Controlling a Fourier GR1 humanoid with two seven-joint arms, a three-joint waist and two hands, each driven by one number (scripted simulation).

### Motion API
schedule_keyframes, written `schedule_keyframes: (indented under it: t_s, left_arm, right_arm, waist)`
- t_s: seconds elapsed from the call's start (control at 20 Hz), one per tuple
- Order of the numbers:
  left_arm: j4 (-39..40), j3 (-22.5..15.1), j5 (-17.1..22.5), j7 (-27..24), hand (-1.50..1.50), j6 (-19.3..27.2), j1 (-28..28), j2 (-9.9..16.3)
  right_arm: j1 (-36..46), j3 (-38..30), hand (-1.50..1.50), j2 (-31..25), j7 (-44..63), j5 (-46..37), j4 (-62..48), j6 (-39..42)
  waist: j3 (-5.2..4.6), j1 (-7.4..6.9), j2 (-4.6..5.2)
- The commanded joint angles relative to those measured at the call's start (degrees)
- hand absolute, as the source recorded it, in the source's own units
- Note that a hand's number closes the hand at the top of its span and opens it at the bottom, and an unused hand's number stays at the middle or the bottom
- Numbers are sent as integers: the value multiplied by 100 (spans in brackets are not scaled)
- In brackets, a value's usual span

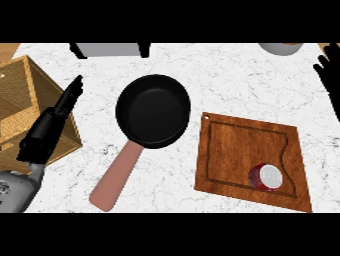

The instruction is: Pick the can from the cutting board and place it in the pot

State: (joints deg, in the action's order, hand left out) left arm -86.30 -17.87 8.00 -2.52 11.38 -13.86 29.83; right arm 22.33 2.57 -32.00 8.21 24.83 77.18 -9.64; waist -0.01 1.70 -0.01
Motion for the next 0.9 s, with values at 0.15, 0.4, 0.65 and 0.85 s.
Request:
schedule_keyframes:
  t_s: [0.15,0.4,0.65,0.85]
  left_arm:
    - [426,-184,456,401,0,-253,310,-461]
    - [717,-263,915,652,0,-467,981,-661]
    - [783,-324,876,630,0,-362,988,-921]
    - [459,-170,968,900,0,-651,949,-746]
  right_arm:
    - [-271,1611,150,-195,-355,-387,864,2115]
    - [-648,1517,-150,-502,-2436,-2016,1684,1193]
    - [-1907,1391,-150,26,-4490,-1474,2150,1438]
    - [-2958,906,-150,-1017,-4477,-1428,3142,2086]
  waist:
    - [-10,-200,35]
    - [29,116,-70]
    - [22,65,-27]
    - [2,-47,-33]
